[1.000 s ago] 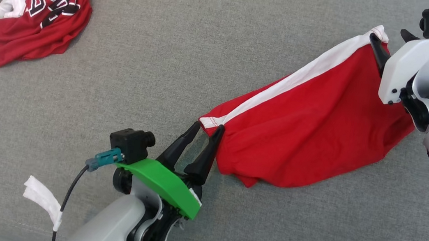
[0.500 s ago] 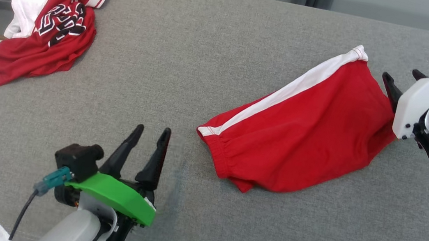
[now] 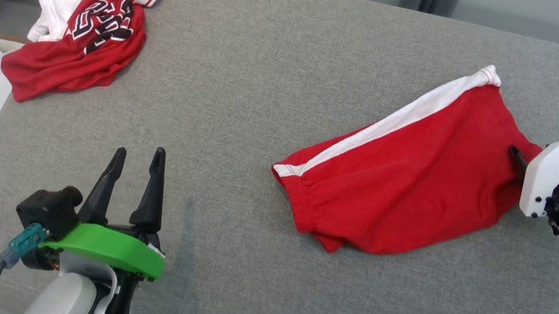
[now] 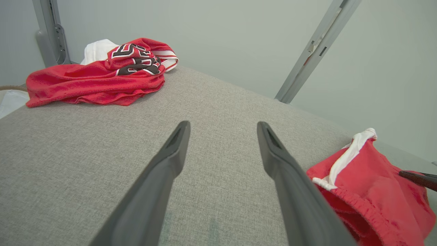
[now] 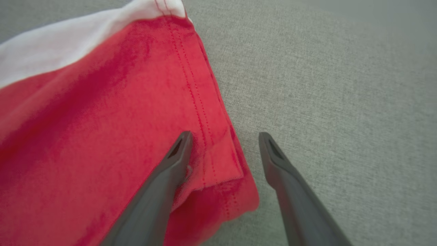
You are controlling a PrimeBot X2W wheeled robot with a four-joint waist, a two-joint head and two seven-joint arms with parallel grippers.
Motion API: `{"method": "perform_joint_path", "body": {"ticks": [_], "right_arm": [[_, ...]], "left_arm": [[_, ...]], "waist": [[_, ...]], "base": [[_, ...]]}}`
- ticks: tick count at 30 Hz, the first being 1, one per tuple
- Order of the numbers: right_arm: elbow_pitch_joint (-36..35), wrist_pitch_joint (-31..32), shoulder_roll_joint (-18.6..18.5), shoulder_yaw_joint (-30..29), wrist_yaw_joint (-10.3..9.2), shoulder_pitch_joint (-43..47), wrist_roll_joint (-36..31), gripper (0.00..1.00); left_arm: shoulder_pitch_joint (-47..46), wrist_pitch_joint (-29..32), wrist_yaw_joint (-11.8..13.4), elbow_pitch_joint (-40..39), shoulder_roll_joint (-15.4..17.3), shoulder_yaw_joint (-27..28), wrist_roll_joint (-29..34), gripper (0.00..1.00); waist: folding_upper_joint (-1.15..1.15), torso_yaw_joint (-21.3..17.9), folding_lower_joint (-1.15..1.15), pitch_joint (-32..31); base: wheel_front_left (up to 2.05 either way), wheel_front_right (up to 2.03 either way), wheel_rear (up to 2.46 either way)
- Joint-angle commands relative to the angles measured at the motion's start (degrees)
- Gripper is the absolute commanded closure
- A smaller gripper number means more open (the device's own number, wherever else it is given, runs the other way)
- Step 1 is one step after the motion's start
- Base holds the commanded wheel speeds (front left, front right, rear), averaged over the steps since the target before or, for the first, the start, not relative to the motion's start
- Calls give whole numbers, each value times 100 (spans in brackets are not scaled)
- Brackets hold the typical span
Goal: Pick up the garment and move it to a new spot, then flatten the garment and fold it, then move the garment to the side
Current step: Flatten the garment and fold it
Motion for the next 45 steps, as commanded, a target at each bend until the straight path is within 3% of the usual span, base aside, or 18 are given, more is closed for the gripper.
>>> {"method": "perform_joint_path", "body": {"ticks": [1, 4, 5, 6, 7, 9, 11, 24, 35, 45], "right_arm": [[59, 40, -7, 31, -7, 68, 63, 0], [99, 155, 32, 93, -7, 100, 148, 1], [93, 199, 44, 117, -7, 110, 183, 40], [91, 235, 49, 133, -7, 117, 212, 47], [88, 272, 58, 163, -6, 117, 232, 63], [97, 318, 80, 207, -7, 112, 270, 85], [122, 341, 115, 216, -7, 86, 326, 100], [156, -565, 312, 41, -8, 54, 625, 100], [-106, -1903, 327, -425, -8, 1262, 1236, 100], [-512, -2229, 326, -1214, -7, 2090, 1341, 100]], "left_arm": [[102, -17, -55, 56, -39, 106, 135, 0], [177, -17, -142, 129, -166, 265, 318, 0], [195, -17, -161, 152, -206, 325, 362, 0], [211, -18, -175, 165, -259, 388, 393, 0], [229, -18, -174, 172, -297, 465, 477, 0], [265, -17, -203, 180, -399, 602, 571, 0], [277, -17, -249, 199, -491, 729, 658, 0], [269, -11, -505, 389, -743, 1143, 1133, 0], [498, -12, -584, 499, -831, 1206, 1380, 0], [586, -12, -541, 517, -916, 1199, 1465, 0]], "waist": [[0, 35, 0, 24], [0, 57, 0, 31], [0, 57, 0, 30], [0, 55, 0, 28], [0, 49, 0, 23], [0, 26, 0, 8], [0, -13, 0, -1], [0, -547, 0, -118], [0, -1320, 0, -585], [0, -1624, 0, -661]], "base": [[0, 0, 0], [0, 0, 0], [0, 0, 0], [0, 0, 0], [0, 0, 0], [0, 0, 0], [0, 0, 0], [0, 0, 0], [0, 0, 0], [0, 0, 0]]}}
